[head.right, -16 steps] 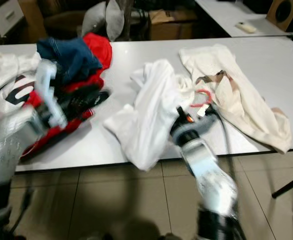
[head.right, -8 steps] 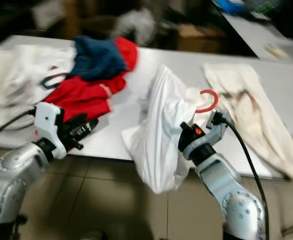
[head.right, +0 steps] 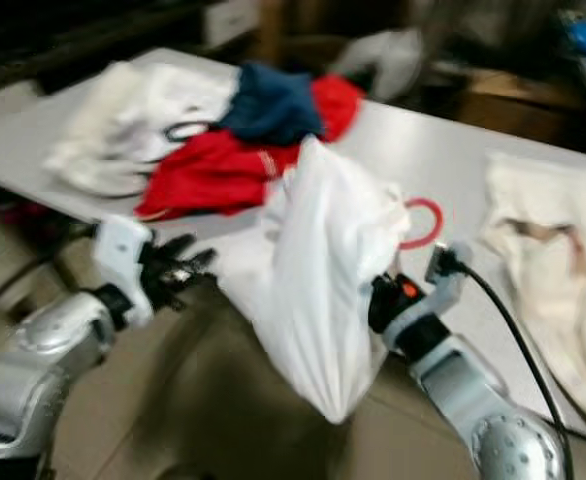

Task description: Hang hanger

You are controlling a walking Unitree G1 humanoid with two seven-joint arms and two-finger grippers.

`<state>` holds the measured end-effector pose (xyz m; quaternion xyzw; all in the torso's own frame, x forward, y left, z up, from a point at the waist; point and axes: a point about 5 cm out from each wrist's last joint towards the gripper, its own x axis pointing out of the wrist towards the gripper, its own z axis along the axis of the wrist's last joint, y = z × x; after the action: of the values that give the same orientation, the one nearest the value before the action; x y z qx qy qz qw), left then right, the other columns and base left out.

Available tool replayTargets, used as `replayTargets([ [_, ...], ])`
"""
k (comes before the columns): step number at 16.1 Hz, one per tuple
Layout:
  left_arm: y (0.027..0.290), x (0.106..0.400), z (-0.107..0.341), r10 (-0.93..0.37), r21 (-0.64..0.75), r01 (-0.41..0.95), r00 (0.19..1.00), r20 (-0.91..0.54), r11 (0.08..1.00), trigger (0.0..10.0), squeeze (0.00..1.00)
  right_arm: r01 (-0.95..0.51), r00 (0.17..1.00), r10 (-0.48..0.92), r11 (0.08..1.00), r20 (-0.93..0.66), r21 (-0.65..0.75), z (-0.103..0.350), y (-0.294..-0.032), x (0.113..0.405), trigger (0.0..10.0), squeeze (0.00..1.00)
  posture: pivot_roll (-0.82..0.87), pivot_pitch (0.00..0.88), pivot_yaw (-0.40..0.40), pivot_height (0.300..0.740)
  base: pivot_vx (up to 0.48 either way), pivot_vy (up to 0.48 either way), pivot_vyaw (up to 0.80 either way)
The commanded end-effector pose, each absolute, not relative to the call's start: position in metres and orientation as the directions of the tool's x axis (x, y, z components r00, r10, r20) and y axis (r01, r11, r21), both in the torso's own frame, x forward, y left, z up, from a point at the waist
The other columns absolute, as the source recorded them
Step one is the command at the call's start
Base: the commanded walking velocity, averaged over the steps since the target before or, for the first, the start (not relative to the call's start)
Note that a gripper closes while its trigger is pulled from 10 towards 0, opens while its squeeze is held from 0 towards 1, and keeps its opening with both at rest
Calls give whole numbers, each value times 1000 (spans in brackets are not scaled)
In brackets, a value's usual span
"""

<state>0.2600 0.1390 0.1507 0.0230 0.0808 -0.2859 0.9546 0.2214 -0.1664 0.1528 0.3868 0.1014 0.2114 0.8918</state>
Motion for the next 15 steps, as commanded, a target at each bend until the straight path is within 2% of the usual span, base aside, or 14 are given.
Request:
replayTargets([
  [1,142,261,156,-535,30,546,830,-154,838,10000,0,-359,870,492,593,29,720,162,-161,219,10000,0,-6,0,-14,740,0,0,800],
  [8,136,261,157,-556,10,563,818,-147,826,10000,0,-423,831,554,579,45,697,162,-158,203,10000,0,-17,2,17,740,0,0,800],
  [15,133,260,156,-570,7,578,807,-151,816,10000,0,-453,807,589,567,46,687,163,-156,197,10000,0,-16,10,11,740,0,0,800],
])
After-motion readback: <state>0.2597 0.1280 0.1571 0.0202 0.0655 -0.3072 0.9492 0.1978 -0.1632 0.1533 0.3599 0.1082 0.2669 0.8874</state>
